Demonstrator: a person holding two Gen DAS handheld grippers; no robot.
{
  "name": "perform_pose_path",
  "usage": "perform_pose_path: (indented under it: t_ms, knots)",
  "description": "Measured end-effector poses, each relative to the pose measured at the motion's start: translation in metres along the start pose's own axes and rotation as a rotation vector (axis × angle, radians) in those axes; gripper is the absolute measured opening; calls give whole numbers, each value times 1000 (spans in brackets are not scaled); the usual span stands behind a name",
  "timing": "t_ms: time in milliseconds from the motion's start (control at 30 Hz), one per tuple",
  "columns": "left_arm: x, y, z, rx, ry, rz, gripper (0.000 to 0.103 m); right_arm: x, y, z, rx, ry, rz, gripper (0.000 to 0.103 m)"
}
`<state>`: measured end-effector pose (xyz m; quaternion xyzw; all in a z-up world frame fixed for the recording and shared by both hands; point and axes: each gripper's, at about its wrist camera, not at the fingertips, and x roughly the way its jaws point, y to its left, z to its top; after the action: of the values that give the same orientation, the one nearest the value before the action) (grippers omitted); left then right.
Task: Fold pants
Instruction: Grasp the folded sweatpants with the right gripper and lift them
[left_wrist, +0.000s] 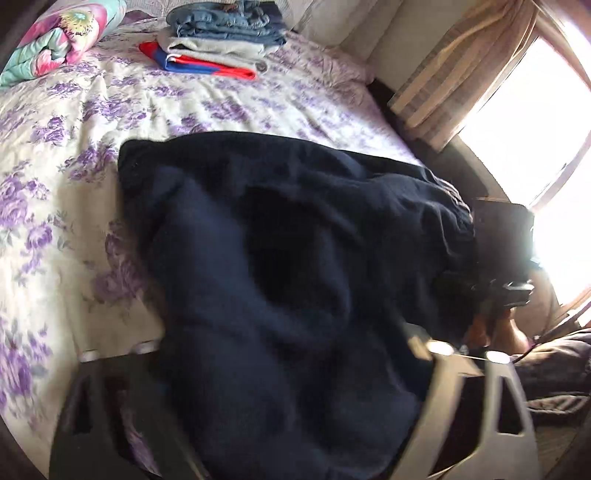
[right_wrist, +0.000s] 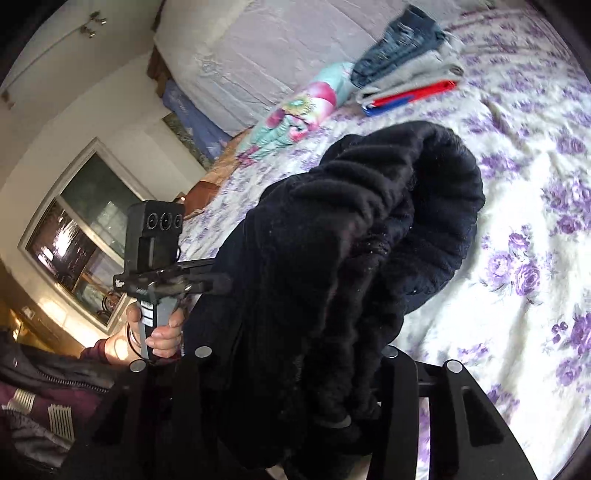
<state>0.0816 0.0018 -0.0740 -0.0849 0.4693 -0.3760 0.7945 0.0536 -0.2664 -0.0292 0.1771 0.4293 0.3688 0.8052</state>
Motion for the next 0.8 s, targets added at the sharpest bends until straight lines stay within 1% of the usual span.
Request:
perform_pose_path:
  t_ms: [33, 67, 100, 133, 167, 200, 267, 333, 367, 400, 433, 467, 500, 533, 567, 600, 633, 667, 700, 733, 767, 800]
  knots:
    - [-1, 4, -2, -16, 1, 16, 56, 0, 0, -1, -5, 7, -7, 45]
    - [2, 10, -3, -36, 8, 23, 48, 2, -3, -3, 3, 19, -18, 44]
    - [6, 19, -4, -77, 19, 11, 46, 8, -12, -3, 43, 39, -27, 44]
    - [7, 28, -4, -120, 21, -20, 44, 12, -20, -3, 87, 50, -17, 43]
    - [6, 32, -2, -149, 27, -30, 40, 13, -24, -2, 110, 50, -6, 42]
    - [6, 32, 0, -158, 34, -22, 38, 12, -21, 0, 99, 43, -12, 42]
    - [3, 21, 4, -119, 40, 49, 30, 7, -9, 2, 56, 21, -29, 41]
    - [-3, 11, 3, -83, 35, 98, 28, 1, -2, 5, 39, 4, -9, 40]
    - [-5, 8, 4, -71, 34, 111, 30, 0, -1, 5, 35, 6, -15, 40]
    - [-5, 9, 4, -72, 39, 123, 37, 1, -3, 4, 40, 13, -21, 40]
    - [-3, 16, 2, -85, 47, 177, 64, 3, -7, 2, 53, 20, -26, 40]
    - [-3, 24, 5, -100, 41, 205, 84, 5, -11, 0, 68, 26, -25, 40]
    - [-4, 29, 5, -117, 26, 181, 85, 6, -16, -3, 84, 27, -14, 40]
    - [-4, 30, 5, -119, 16, 155, 93, 5, -20, -4, 101, 25, 1, 40]
    - [0, 25, 6, -97, 25, 138, 99, 6, -24, -5, 114, 25, 16, 41]
    - [6, 19, 7, -80, 37, 145, 99, 7, -24, -6, 118, 27, 22, 43]
    - [13, 11, 9, -47, 40, 190, 99, 8, -26, -6, 119, 33, 27, 43]
    - [17, 7, 11, -33, 33, 193, 98, 9, -27, -6, 126, 35, 32, 42]
    - [17, 5, 13, -41, 29, 169, 91, 8, -27, -6, 127, 27, 34, 41]
    - [15, 5, 15, -51, 22, 159, 72, 5, -25, -7, 121, 9, 30, 40]
    - [6, 2, 17, -64, -4, 168, 50, 2, -21, -8, 108, -11, 26, 39]
    - [-1, 2, 19, -77, -17, 173, 41, -2, -15, -8, 91, -32, 33, 39]
